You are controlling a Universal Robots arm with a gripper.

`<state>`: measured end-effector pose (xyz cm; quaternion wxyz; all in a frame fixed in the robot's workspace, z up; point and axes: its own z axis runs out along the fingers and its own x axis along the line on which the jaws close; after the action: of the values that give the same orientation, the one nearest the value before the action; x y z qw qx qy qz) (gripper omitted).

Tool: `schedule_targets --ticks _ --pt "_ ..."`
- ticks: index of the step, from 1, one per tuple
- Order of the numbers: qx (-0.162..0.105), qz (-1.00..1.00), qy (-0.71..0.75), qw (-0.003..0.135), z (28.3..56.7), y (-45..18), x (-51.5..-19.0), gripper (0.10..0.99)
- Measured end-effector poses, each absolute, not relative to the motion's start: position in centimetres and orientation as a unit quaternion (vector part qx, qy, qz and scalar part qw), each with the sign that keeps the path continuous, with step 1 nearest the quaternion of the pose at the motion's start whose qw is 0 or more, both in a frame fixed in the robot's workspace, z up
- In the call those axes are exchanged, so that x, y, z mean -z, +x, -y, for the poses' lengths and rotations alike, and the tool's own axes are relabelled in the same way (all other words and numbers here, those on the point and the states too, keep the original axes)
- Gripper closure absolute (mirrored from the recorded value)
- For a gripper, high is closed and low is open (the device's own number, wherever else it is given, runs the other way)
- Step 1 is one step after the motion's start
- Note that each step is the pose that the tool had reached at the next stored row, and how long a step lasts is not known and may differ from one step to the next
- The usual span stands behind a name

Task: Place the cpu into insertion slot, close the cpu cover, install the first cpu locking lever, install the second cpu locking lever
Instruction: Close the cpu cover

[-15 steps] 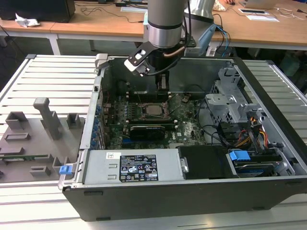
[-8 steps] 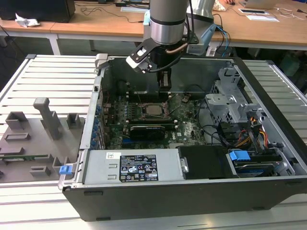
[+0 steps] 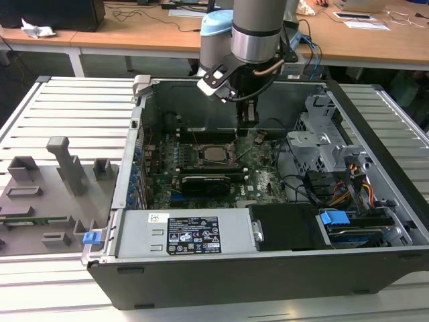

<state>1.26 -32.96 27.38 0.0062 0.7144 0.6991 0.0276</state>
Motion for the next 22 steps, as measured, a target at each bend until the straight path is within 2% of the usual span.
schedule_targets --ticks 22 --pt "-0.022 -0.715 0.699 0.006 31.9 5.5 -25.9 0.98"
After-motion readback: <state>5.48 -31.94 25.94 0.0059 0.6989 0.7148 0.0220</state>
